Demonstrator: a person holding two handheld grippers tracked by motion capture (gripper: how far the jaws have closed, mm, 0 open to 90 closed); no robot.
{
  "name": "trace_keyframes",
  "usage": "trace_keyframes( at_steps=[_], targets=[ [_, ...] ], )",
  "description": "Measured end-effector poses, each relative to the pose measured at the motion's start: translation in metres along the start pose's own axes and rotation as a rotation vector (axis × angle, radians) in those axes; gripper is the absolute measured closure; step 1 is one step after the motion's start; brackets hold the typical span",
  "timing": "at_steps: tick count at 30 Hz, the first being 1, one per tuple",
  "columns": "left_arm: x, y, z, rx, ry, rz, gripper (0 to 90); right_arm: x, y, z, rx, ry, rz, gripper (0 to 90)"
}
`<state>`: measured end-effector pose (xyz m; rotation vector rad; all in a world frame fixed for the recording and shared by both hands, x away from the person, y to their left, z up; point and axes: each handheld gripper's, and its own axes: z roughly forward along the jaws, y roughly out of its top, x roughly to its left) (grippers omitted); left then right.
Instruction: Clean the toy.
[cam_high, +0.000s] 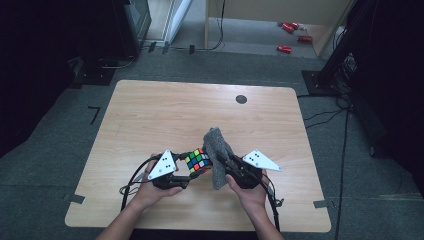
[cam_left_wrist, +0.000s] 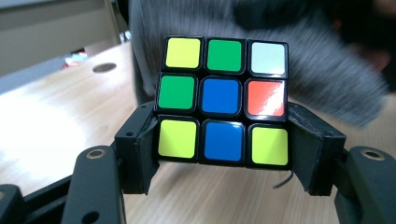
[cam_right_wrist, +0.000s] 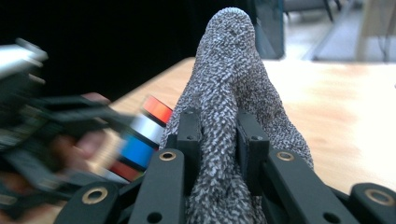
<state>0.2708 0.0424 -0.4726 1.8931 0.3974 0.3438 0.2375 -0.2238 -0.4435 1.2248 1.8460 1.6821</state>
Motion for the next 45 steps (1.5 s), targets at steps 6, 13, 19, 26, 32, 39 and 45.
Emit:
trace_keyframes(
  at_steps=[6,13,19,26,32,39,45],
  targets=[
    [-0.004,0.001,0.001,0.003,-0.009,0.018,34.5,0.020,0.000,0.003,0.002,0.061,-0.062,75.9],
    [-0.001,0.004,-0.006,-0.046,-0.016,0.002,34.5,0.003,-0.009,0.008,0.030,0.011,-0.011,75.9],
    [0.003,0.004,-0.008,-0.048,-0.011,-0.010,34.5,-0.008,-0.010,0.009,0.063,-0.055,0.011,75.9],
    [0.001,-0.002,0.001,0.007,-0.014,0.005,34.5,0.009,0.002,0.000,0.007,0.003,-0.035,75.6],
    [-0.001,0.001,-0.004,-0.020,-0.020,0.019,34.5,0.013,-0.006,0.007,0.035,0.022,-0.036,75.7],
    [0.002,0.005,-0.011,-0.064,-0.016,0.006,34.5,-0.002,-0.011,0.011,0.092,-0.058,-0.021,75.7],
    [0.002,0.001,-0.007,-0.008,0.019,0.040,34.5,0.003,-0.003,0.002,0.030,-0.032,-0.012,75.7]
  ],
)
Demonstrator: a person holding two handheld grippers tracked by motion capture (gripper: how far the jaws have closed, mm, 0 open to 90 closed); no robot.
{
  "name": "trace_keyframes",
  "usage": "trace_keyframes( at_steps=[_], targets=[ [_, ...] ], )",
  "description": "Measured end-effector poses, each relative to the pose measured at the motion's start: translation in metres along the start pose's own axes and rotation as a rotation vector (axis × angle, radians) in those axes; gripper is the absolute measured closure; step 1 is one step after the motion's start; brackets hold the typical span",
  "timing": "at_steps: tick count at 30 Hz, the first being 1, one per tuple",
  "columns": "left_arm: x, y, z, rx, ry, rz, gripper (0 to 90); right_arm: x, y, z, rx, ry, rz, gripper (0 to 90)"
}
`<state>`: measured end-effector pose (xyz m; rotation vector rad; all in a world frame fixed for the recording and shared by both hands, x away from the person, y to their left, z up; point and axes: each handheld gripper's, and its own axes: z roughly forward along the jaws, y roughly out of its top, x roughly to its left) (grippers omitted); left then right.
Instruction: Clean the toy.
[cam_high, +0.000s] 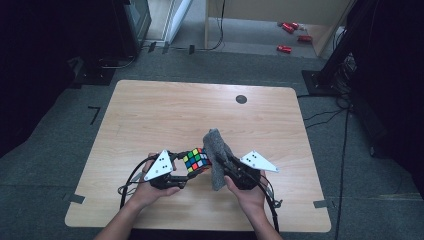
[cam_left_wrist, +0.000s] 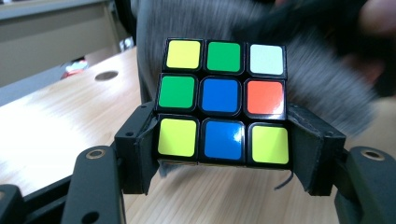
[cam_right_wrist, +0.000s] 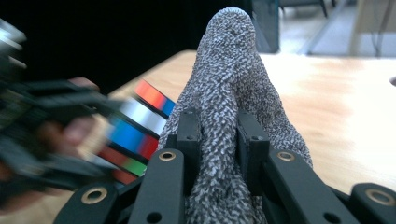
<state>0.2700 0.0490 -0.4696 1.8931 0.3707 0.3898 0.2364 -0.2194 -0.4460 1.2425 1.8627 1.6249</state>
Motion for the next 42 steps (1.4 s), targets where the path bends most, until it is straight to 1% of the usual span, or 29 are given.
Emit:
trace_keyframes(
  at_steps=[2,3,5,7,9,10,11,13,15,17,19,20,21,22,23,25,26,27,28,29,31,34,36,37,39,41,42],
  targets=[
    [-0.002,-0.001,0.003,0.013,-0.004,0.000,34.5,0.008,0.004,-0.003,-0.030,0.039,-0.011,75.7],
    [-0.003,-0.001,0.003,0.012,-0.006,0.001,34.5,0.012,0.004,-0.003,-0.036,0.057,-0.030,75.6],
    [-0.004,0.001,0.003,0.004,-0.012,0.006,34.5,0.018,0.003,-0.002,-0.026,0.069,-0.053,75.6],
    [-0.004,0.002,0.001,0.001,-0.011,0.012,34.5,0.019,-0.001,0.001,-0.018,0.059,-0.062,75.6],
    [-0.001,0.002,-0.002,-0.022,-0.026,-0.004,34.5,0.014,-0.005,0.003,-0.015,0.060,-0.024,75.7],
    [-0.001,0.002,-0.004,-0.026,-0.027,-0.008,34.4,0.013,-0.007,0.004,-0.012,0.055,-0.016,75.8],
    [0.001,0.002,-0.005,-0.038,-0.027,-0.013,34.4,0.011,-0.008,0.005,-0.008,0.047,-0.025,75.8],
    [0.003,0.003,-0.007,-0.056,-0.029,-0.031,34.4,0.008,-0.011,0.008,0.022,0.014,-0.031,75.8],
    [0.005,0.004,-0.008,-0.061,-0.026,-0.038,34.4,0.004,-0.011,0.009,0.040,-0.011,-0.026,75.9],
    [0.005,0.003,-0.007,-0.049,-0.016,-0.037,34.5,0.003,-0.010,0.008,0.033,-0.022,-0.025,76.0],
    [0.005,0.002,-0.005,-0.013,0.005,-0.010,34.5,0.005,-0.007,0.004,0.004,-0.021,-0.025,76.2],
    [0.004,0.000,-0.002,0.010,0.017,0.008,34.5,0.007,-0.005,0.001,-0.017,-0.009,-0.025,76.3],
    [0.003,-0.001,-0.001,0.024,0.021,0.017,34.5,0.010,-0.003,-0.001,-0.038,0.009,-0.031,76.3],
    [0.002,-0.003,0.001,0.037,0.015,0.021,34.5,0.012,-0.002,-0.002,-0.051,0.023,-0.039,76.4],
    [0.000,-0.003,0.002,0.036,0.009,0.022,34.4,0.018,-0.001,-0.003,-0.064,0.040,-0.057,76.3],
    [-0.002,0.000,0.001,0.015,-0.004,0.020,34.5,0.025,-0.002,-0.002,-0.061,0.061,-0.083,76.3],
    [-0.003,0.002,0.001,0.008,-0.008,0.019,34.5,0.027,-0.003,-0.001,-0.055,0.064,-0.093,76.4],
    [-0.003,0.002,0.000,0.007,-0.002,0.028,34.4,0.028,-0.004,0.000,-0.057,0.062,-0.096,76.4],
    [-0.003,0.002,-0.002,0.000,-0.010,0.024,34.5,0.026,-0.006,0.000,-0.066,0.068,-0.076,76.4],
    [-0.001,0.002,-0.004,-0.016,-0.022,0.011,34.5,0.024,-0.006,0.001,-0.060,0.070,-0.061,76.5],
    [0.001,0.004,-0.007,-0.045,-0.029,-0.013,34.4,0.019,-0.008,0.002,-0.047,0.048,-0.063,76.7],
    [0.004,0.005,-0.011,-0.068,-0.026,-0.023,34.5,0.011,-0.011,0.006,-0.014,0.030,-0.047,76.6],
    [0.006,0.006,-0.012,-0.074,-0.027,-0.032,34.5,0.006,-0.011,0.007,0.012,0.002,-0.039,76.6],
    [0.006,0.006,-0.011,-0.072,-0.023,-0.035,34.5,0.005,-0.011,0.007,0.010,-0.005,-0.037,76.6],
    [0.006,0.005,-0.009,-0.043,-0.009,-0.027,34.5,0.005,-0.007,0.004,-0.012,0.000,-0.031,76.6],
    [0.005,0.003,-0.005,-0.008,0.002,-0.014,34.5,0.009,-0.003,0.000,-0.032,0.016,-0.036,76.5],
    [0.003,0.002,-0.003,0.006,0.002,-0.009,34.4,0.013,-0.001,-0.002,-0.051,0.038,-0.044,76.5]
  ],
)
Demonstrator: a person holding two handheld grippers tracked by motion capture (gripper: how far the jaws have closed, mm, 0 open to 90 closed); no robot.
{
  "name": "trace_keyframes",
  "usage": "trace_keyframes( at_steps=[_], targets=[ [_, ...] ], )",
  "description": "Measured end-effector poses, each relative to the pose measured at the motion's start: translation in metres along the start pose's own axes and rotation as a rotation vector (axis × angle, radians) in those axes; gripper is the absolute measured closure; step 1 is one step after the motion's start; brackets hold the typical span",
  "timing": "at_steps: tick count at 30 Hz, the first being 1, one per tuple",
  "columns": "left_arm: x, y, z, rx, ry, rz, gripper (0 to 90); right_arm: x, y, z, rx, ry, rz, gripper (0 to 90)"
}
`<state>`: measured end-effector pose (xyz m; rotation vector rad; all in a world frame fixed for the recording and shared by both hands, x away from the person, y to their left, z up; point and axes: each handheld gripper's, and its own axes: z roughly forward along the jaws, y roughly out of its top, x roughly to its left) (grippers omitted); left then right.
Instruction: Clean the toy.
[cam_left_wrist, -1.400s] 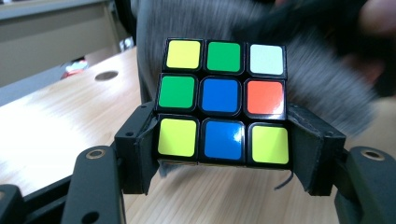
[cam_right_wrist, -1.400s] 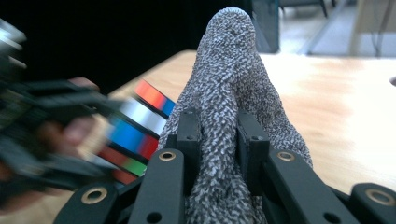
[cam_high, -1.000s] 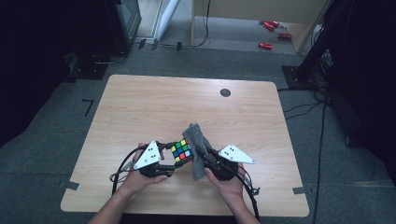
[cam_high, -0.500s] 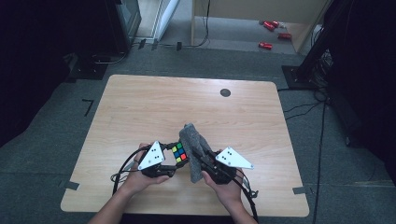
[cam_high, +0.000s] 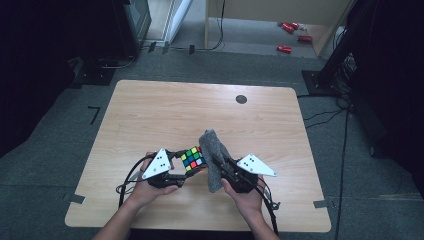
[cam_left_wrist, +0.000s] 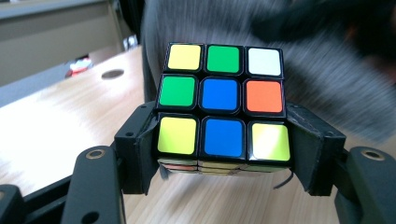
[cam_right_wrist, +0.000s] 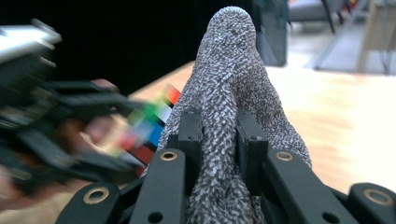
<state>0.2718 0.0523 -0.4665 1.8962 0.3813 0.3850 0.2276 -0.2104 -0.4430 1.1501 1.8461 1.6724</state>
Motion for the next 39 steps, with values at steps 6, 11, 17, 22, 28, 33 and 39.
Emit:
trace_keyframes(
  at_steps=[6,11,17,22,28,33,39],
  targets=[
    [-0.006,0.002,0.003,0.001,-0.013,0.020,34.5,0.011,-0.001,0.002,-0.005,0.043,-0.038,76.5],
    [-0.001,0.007,-0.007,-0.071,-0.028,-0.013,34.5,-0.003,-0.005,0.005,0.035,0.019,0.015,76.6],
    [0.003,0.006,-0.008,-0.063,-0.018,-0.030,34.5,-0.012,-0.004,0.004,0.049,-0.032,0.034,76.6],
    [-0.003,0.001,0.002,0.003,-0.013,0.001,34.5,0.004,0.006,-0.003,-0.015,0.033,-0.006,76.5],
    [-0.005,0.002,0.001,-0.013,-0.023,0.005,34.5,0.005,-0.002,0.003,0.008,0.050,0.015,76.5],
    [0.001,0.005,-0.006,-0.067,-0.032,-0.033,34.4,-0.005,-0.008,0.008,0.057,-0.004,0.021,76.6],
    [0.003,0.001,0.004,0.058,0.008,-0.020,34.5,-0.005,-0.001,0.002,0.030,-0.022,0.015,76.5]
  ],
)
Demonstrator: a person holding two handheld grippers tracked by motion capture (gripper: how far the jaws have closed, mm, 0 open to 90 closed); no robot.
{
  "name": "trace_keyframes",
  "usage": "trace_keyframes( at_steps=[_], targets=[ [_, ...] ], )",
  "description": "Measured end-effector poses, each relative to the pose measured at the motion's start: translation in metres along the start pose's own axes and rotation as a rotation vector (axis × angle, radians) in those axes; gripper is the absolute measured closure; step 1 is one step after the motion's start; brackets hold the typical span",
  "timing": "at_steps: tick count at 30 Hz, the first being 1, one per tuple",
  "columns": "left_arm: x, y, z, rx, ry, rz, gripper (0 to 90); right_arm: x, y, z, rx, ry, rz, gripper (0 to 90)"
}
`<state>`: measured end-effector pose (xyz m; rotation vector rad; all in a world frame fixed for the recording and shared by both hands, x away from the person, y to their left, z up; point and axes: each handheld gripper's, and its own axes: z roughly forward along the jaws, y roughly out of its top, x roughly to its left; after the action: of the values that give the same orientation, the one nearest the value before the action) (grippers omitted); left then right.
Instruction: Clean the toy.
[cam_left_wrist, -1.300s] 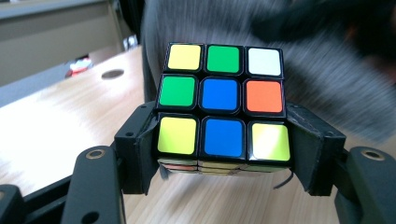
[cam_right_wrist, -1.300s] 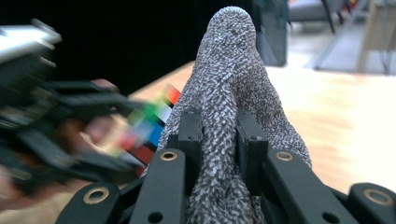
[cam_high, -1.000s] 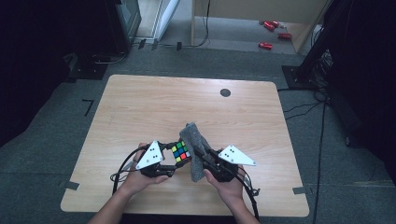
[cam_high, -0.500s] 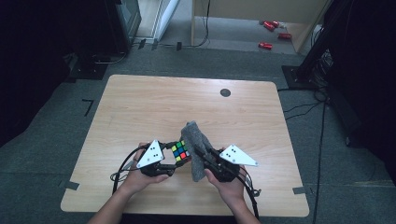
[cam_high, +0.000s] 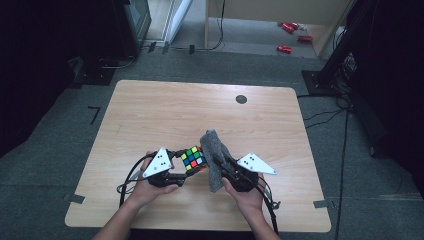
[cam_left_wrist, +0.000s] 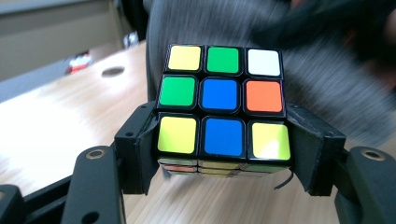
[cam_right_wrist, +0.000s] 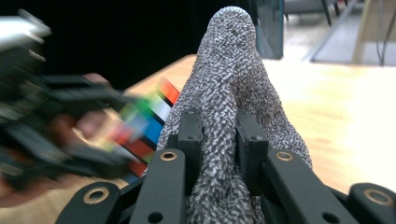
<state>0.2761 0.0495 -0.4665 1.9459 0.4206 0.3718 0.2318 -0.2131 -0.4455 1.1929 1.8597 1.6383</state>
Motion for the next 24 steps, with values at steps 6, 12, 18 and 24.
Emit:
trace_keyframes(
  at_steps=[6,12,18,24],
  targets=[
    [-0.011,0.001,0.018,0.155,0.047,0.027,34.5,0.029,-0.003,0.008,0.054,0.057,-0.130,76.5],
    [-0.016,0.008,0.015,0.151,0.061,0.065,34.6,0.038,-0.012,0.017,0.123,0.039,-0.198,76.3],
    [-0.014,0.006,0.011,0.101,0.029,0.047,34.6,0.013,-0.003,0.011,0.103,-0.061,-0.134,76.3],
    [-0.012,0.009,0.002,-0.022,-0.045,0.044,34.5,-0.003,0.006,-0.006,-0.038,0.055,-0.005,75.9]
  ],
)
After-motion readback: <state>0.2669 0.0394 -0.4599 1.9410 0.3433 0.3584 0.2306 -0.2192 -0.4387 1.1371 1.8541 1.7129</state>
